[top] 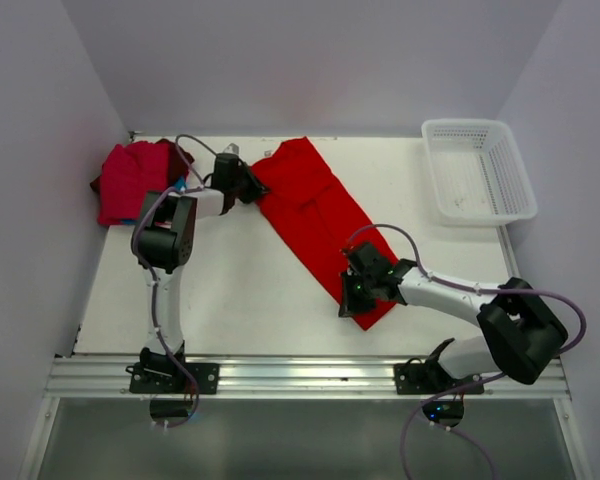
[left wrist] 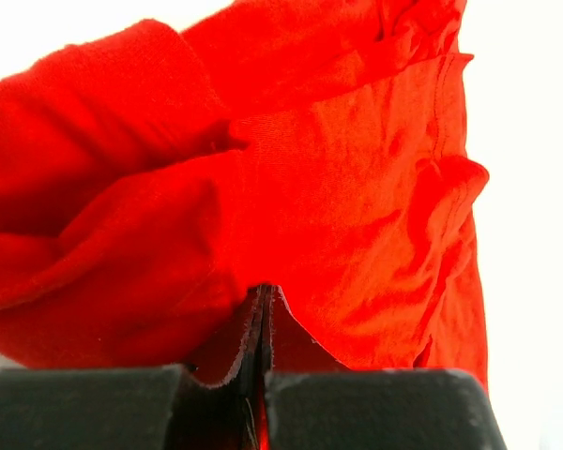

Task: Fold and stack the t-shirts
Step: Fold the tshirt

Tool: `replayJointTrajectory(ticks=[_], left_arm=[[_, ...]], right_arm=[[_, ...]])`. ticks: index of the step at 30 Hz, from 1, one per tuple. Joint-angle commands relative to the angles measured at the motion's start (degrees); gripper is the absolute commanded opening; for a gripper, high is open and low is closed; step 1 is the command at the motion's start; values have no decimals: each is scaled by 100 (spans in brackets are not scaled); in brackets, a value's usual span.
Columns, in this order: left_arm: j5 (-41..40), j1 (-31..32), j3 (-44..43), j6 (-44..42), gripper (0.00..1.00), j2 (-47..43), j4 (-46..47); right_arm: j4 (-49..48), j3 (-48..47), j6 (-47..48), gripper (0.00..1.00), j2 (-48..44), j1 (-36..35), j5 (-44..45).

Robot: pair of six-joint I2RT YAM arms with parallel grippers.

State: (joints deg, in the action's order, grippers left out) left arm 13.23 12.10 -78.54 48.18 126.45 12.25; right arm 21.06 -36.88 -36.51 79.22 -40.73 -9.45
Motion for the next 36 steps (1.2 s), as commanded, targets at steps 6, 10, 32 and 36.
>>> replayJointTrajectory(ticks=[6, 10, 32, 36], left_arm=[[996, -76, -1336, -204, 0, 1021, -469], [1155, -76, -1533, -160, 0, 1146, -453], [900, -85, -504, -529, 0, 178, -249], [891, -94, -530, -538, 0, 117, -293]], right_arm=[[-418, -213, -462, 0, 111, -856, -549], [-550, -407, -559, 0, 305, -1304, -287], [3230, -1745, -1833, 0, 1131, -418, 5560], [2896, -1533, -1728, 0, 1122, -392, 5332]])
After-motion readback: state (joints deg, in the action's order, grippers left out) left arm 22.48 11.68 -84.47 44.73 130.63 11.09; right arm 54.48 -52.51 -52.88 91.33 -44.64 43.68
